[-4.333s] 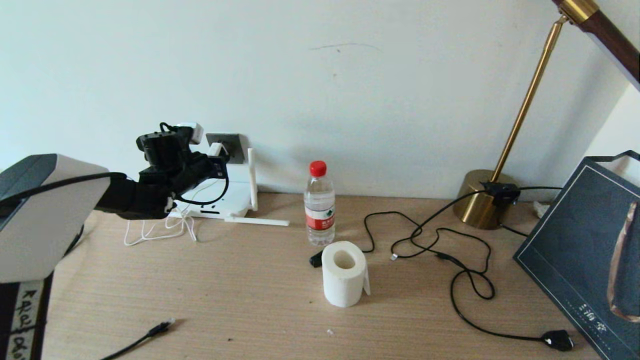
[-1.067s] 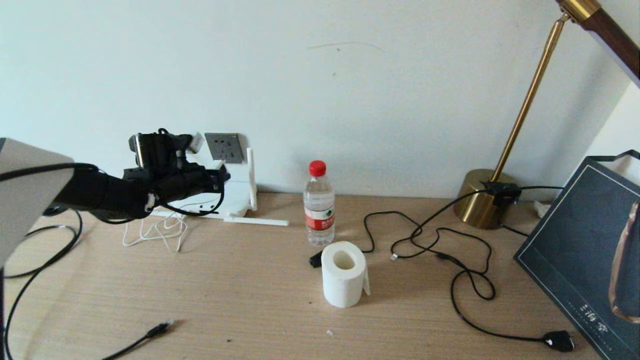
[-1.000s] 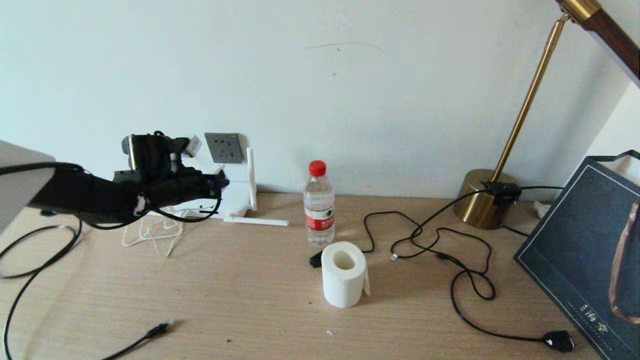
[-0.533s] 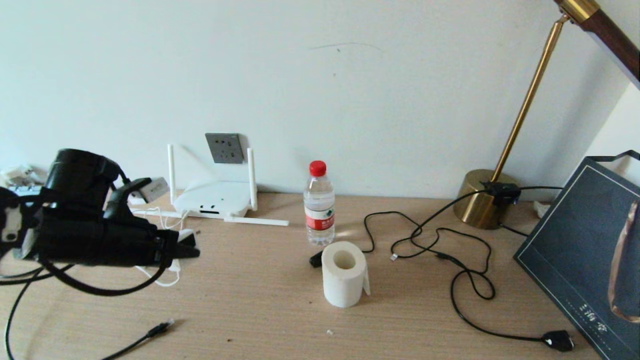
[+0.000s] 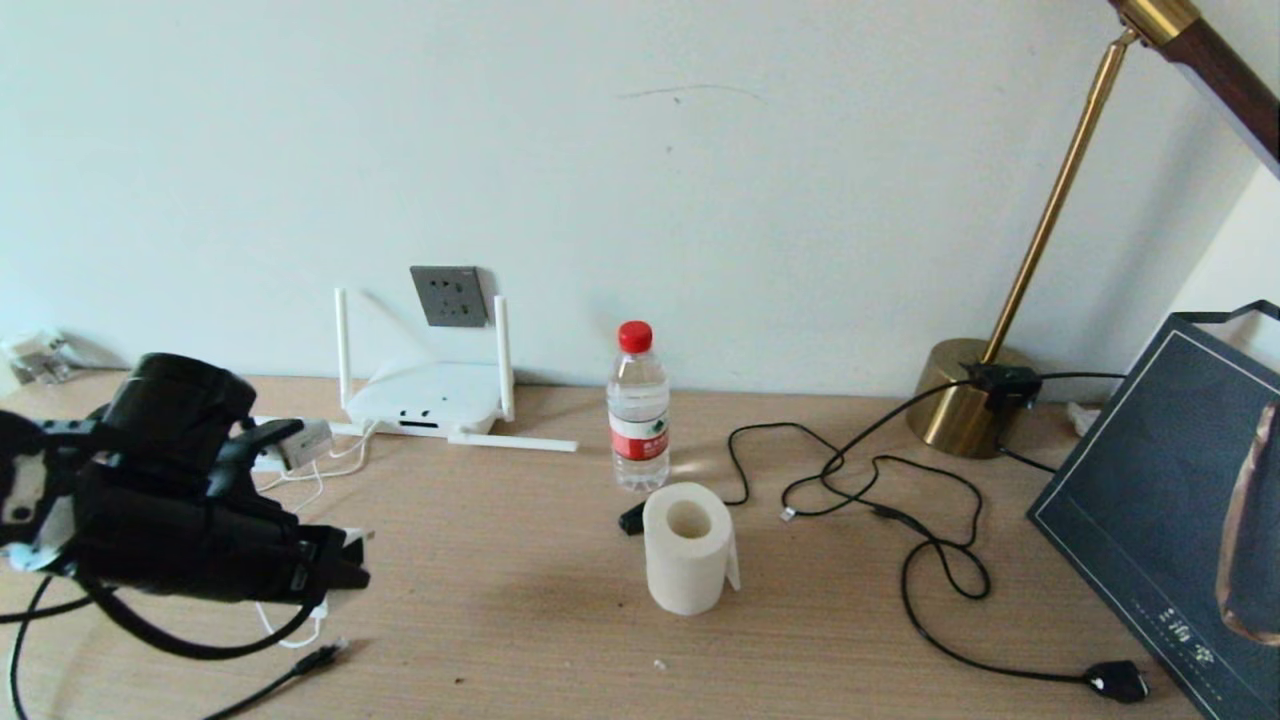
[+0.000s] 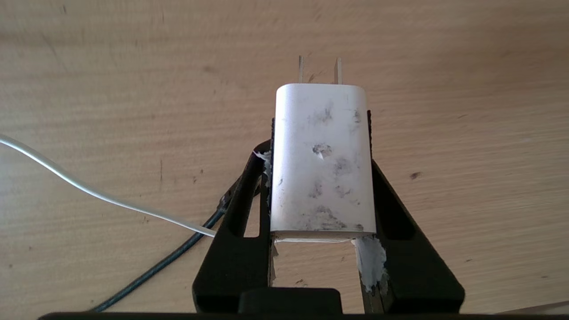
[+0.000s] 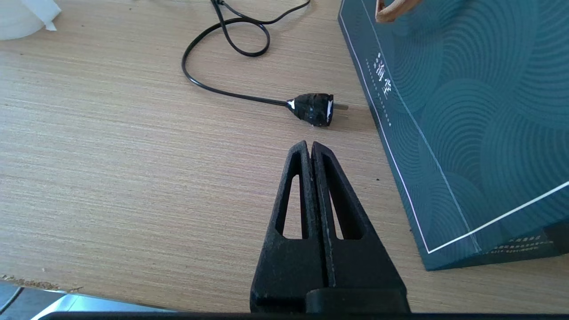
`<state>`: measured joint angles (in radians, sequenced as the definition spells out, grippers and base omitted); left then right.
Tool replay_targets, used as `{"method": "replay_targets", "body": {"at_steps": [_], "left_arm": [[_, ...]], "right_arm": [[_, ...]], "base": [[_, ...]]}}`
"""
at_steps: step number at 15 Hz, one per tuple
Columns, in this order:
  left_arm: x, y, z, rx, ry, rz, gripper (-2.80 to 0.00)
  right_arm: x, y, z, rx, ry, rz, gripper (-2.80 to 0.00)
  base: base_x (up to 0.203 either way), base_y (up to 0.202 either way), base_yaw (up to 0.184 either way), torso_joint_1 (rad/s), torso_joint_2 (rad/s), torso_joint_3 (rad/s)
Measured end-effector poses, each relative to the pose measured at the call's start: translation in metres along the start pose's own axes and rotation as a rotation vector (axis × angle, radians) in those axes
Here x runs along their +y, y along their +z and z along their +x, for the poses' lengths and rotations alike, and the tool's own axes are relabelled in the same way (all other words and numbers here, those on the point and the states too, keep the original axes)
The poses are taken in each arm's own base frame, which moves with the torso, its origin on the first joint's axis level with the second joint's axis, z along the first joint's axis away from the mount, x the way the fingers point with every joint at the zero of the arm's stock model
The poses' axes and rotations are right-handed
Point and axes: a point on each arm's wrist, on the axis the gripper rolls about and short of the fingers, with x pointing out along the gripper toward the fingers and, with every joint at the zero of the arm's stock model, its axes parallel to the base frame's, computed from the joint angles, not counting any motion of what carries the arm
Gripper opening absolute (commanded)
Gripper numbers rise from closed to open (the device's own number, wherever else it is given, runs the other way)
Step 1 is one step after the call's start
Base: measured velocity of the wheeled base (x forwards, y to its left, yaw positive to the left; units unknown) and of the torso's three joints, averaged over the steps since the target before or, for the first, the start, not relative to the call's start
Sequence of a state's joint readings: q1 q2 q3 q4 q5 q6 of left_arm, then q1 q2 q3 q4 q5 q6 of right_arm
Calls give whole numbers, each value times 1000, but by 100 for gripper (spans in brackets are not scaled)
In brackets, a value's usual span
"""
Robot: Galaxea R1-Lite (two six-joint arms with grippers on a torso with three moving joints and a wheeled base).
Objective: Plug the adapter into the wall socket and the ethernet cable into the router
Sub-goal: Plug plug into socket
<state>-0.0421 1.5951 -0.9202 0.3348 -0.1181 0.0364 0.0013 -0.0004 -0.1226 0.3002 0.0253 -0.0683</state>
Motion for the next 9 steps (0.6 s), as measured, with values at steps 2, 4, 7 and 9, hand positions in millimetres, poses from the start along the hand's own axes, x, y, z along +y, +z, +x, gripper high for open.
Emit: {"method": "replay_targets", "body": {"at_steps": [2,4,7,9], "left_arm": [[2,1,10,28,10,-4,-280],[4,6,24,35,16,-4,-280],[6,14,43,47,32,-5,-280],[8,18,53,68,40,-6,-280]], "right_arm": [[0,0,0,0,0,0,-280],[0,0,0,0,0,0,-280],[0,0,0,0,0,0,-280],[0,0,0,0,0,0,-280]], "base": [[0,0,0,0,0,0],[0,0,0,0,0,0],[0,0,0,0,0,0],[0,0,0,0,0,0]]}}
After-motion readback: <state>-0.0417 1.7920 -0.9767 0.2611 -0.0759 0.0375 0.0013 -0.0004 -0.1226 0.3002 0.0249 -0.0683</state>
